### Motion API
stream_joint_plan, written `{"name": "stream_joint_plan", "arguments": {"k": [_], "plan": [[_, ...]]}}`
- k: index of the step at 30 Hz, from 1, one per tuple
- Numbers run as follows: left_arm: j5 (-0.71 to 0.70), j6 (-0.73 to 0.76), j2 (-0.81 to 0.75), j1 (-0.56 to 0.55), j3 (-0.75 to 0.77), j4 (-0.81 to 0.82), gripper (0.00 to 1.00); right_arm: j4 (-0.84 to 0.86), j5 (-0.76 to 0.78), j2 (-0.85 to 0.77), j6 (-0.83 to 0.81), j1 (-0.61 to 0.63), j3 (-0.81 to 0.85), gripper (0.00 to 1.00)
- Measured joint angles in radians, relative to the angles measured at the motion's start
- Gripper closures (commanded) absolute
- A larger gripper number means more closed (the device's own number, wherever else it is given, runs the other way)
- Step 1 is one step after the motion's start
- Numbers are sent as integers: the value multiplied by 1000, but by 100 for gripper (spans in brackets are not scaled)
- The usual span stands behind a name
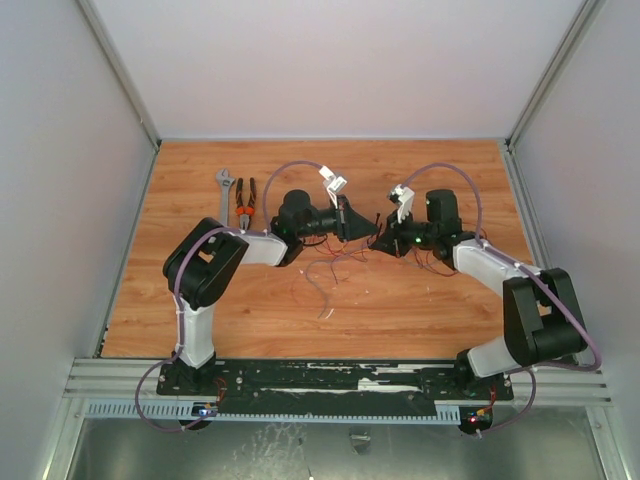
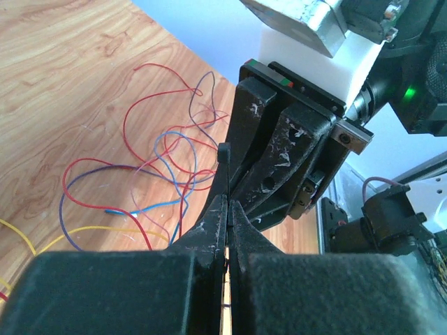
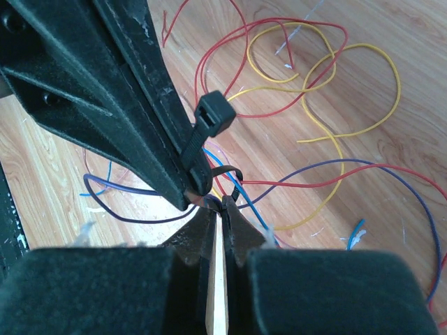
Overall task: Zip-tie the wires
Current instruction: Tie the cable at the center of the board.
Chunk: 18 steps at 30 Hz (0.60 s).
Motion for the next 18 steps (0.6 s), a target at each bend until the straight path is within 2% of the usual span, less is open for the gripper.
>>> {"name": "stream_joint_plan", "arguments": {"k": [18], "plan": [[-4, 17, 0, -4, -14, 14, 98, -37, -17, 15, 0, -12, 14, 100]]}}
